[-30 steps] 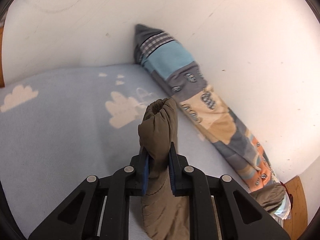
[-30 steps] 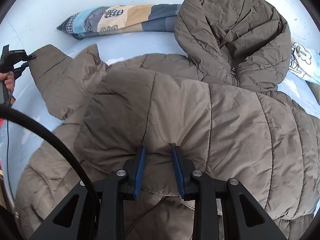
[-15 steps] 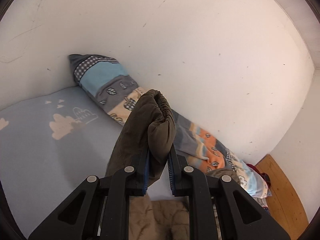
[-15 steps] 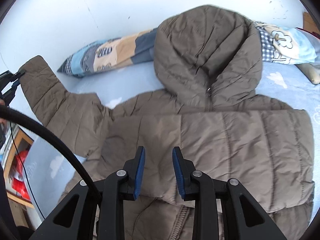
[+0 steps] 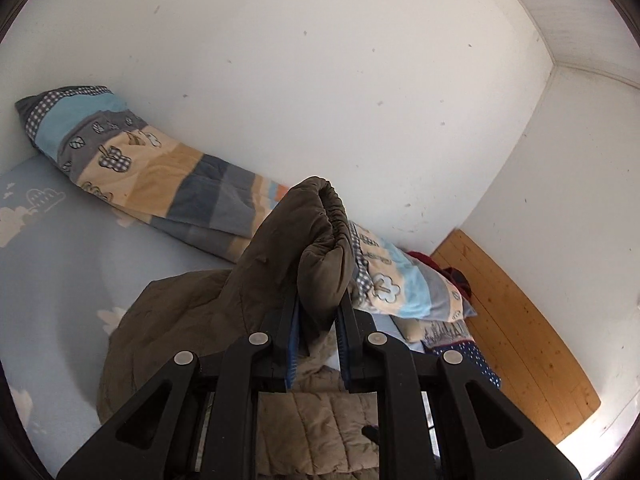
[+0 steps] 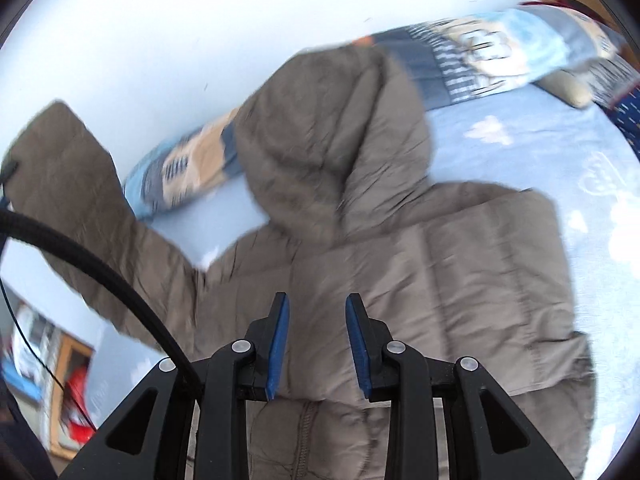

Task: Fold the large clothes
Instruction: 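Fold the held sleeve across the jacket front and open the left tool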

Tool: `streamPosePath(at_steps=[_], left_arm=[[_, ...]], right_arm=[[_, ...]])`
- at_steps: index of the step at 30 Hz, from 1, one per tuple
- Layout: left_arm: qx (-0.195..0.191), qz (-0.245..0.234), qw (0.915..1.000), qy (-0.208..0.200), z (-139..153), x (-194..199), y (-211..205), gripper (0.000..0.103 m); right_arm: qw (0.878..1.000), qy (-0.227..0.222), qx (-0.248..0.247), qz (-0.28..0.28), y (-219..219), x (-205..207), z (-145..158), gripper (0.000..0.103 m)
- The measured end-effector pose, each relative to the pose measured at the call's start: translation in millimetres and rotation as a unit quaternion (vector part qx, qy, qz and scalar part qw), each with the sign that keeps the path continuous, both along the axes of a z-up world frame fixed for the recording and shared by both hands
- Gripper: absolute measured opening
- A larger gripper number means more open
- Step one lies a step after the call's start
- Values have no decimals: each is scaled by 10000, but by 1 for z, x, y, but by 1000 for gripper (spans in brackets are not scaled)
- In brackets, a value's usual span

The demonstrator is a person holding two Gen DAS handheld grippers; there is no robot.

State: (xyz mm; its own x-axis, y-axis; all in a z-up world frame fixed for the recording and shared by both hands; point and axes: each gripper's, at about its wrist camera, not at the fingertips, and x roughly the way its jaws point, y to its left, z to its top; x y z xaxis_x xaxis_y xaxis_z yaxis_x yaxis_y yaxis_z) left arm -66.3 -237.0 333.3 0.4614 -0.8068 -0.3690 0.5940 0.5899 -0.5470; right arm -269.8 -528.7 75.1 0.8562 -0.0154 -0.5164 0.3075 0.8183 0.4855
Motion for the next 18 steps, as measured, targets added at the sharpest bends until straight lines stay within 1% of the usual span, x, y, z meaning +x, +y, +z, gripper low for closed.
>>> streamPosePath(at_steps=[4,7,11,14,16,18], left_arm=[[283,-399,9987,142,-24,-34,-54,15],[560,-666,9957,308,-51,-56,-97,15],[957,-949,9897,491,-97,-76,-151,15],[1268,-1017,9850,586,-128,-88,-182,15],[1593,-1054,9788,742,-159,-86,-200,15],[1772,-1094,9739,897,-186,-89,-212,15]], right_arm=[[9990,-176,218,-357,-32,-32,8,32],[9974,-172,288,-638,-53,-53,9,32],[9942,-162,405,-987,-81,-84,7,32],[9918,-153,358,-1217,-99,-101,7,32],[9905,-181,431,-1296,-109,-111,4,32],[9899,-162,531,-1302,-118,-116,0,32]])
